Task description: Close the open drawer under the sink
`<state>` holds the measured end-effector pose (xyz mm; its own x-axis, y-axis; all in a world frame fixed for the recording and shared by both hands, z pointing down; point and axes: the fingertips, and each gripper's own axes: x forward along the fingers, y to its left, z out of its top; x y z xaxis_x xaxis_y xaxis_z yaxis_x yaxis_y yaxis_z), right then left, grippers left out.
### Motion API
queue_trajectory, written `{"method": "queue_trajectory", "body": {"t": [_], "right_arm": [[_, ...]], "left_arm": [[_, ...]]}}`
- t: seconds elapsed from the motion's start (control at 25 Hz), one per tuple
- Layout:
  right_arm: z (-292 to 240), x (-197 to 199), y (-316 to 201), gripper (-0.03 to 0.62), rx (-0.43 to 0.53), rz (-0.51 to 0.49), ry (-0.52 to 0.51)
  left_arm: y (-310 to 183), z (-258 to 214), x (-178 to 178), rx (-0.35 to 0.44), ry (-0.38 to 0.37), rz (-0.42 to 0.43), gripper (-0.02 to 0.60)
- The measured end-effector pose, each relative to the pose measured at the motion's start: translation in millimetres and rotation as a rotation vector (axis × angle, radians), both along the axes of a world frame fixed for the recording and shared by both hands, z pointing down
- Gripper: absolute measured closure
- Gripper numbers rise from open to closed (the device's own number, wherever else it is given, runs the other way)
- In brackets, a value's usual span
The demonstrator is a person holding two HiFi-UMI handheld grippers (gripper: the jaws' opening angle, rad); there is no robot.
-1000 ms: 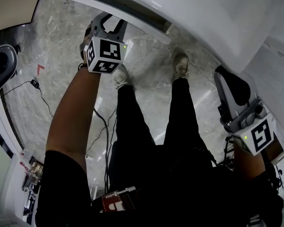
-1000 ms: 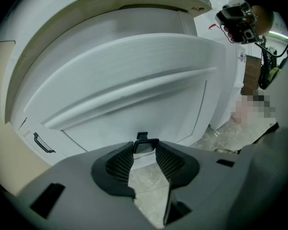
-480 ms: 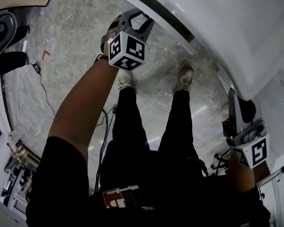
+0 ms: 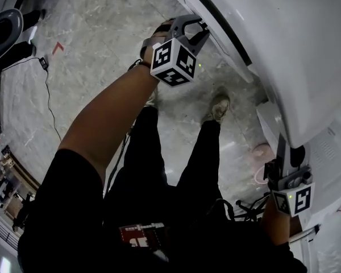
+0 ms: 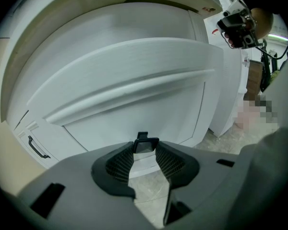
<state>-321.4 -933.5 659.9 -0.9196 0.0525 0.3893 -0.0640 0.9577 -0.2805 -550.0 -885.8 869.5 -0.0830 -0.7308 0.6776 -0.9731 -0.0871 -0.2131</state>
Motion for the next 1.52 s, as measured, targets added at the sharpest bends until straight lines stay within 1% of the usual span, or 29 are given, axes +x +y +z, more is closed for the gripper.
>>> {"method": "queue_trajectory", "body": {"t": [0.56, 0.68, 0.72, 0.88, 1.04, 1.24, 1.52], "right_arm": [[2.3, 0.4, -18.2, 0.591, 0.031, 0.018, 0.025], [-1.3, -4.1, -19.4, 0.591, -0.004, 0.061, 0.025], [-2.8, -4.5, -18.6, 0.591, -0.005, 0.061, 0.023], [-10.9, 4.2, -3.9, 0.591, 0.044, -0.018, 0.025], [-16.0, 0.7, 24.7, 0.591, -0.014, -0.055, 0.035], [-6.7, -9.9, 56.2, 0.591, -0.012, -0.175, 0.021], [0.0, -34.5, 87.9, 0.591, -0.034, -0.256, -0.009]], "left_arm": [[-13.4, -0.8, -1.0, 0.030, 0.016, 0.009, 0.436], [-15.0, -2.0, -2.3, 0.032, 0.016, 0.009, 0.436], [-15.2, -2.1, -3.1, 0.031, 0.015, 0.008, 0.436], [-18.4, -2.5, -2.8, 0.030, 0.015, 0.010, 0.436], [-22.3, -2.9, -2.6, 0.031, 0.019, 0.011, 0.436], [-29.2, -3.0, -3.1, 0.031, 0.020, 0.018, 0.436], [-38.0, -3.3, -5.4, 0.036, 0.019, 0.027, 0.436]]}}
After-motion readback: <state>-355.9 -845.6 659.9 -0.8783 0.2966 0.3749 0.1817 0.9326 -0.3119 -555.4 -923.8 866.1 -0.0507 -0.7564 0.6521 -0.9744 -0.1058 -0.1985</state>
